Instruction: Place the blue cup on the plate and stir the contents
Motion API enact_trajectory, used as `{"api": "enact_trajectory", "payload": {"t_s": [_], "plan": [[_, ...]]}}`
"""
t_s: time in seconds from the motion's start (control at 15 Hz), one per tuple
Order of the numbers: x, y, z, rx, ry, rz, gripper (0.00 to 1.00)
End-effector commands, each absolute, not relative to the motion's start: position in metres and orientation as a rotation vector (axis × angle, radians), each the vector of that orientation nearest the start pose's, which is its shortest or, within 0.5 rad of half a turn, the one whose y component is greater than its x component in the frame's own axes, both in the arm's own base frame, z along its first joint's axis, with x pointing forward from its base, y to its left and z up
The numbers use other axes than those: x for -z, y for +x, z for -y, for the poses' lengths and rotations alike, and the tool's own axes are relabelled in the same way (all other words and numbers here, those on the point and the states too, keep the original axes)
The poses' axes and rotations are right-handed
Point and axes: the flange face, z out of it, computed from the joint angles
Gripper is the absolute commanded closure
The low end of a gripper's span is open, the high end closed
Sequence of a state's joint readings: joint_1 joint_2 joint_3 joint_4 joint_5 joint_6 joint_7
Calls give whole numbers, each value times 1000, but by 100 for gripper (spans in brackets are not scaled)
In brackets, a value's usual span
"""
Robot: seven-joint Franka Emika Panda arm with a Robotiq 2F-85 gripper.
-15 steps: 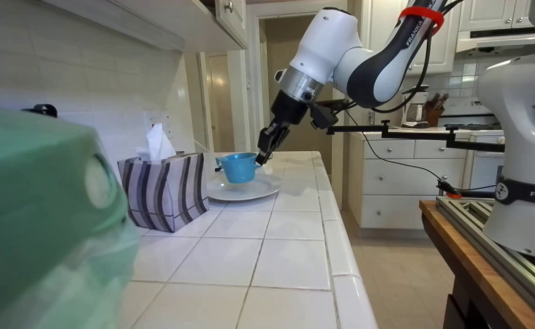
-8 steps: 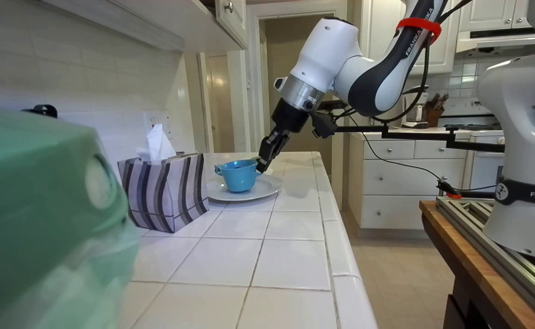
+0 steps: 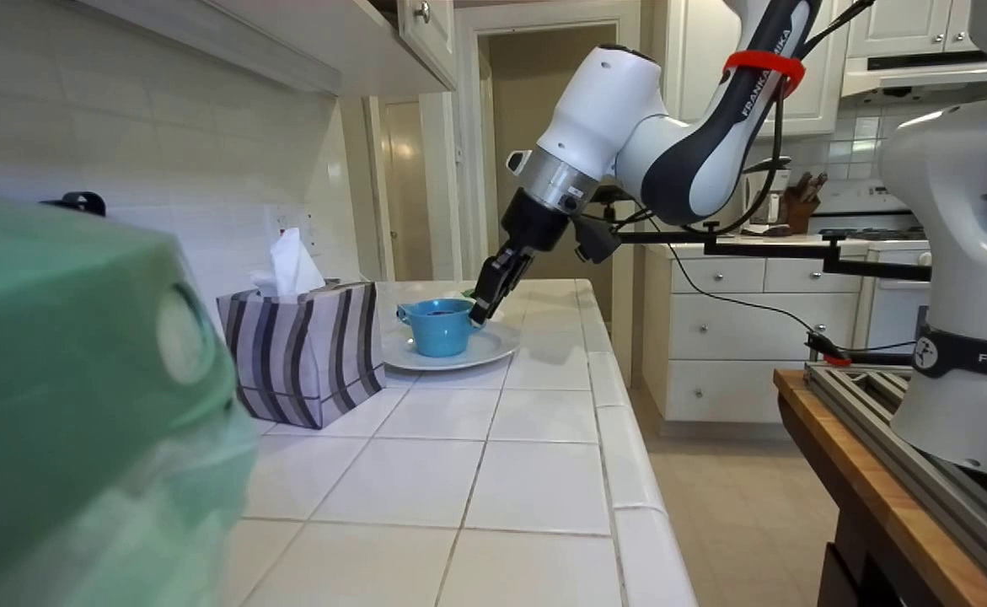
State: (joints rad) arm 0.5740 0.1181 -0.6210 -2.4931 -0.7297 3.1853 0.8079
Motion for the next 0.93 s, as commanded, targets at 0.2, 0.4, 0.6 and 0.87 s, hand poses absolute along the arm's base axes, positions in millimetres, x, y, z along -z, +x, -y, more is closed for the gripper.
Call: {"api": "enact_trajectory", "payload": {"t_s": [0.2, 0.4, 0.6, 0.87], "plan": [[-317, 485, -47, 928, -2986, -95, 19], [-345, 489, -52, 985, -2947, -97, 0], [-366, 492, -55, 1014, -2930, -83, 0], [-375, 502, -56, 1038, -2934, -39, 0]]}}
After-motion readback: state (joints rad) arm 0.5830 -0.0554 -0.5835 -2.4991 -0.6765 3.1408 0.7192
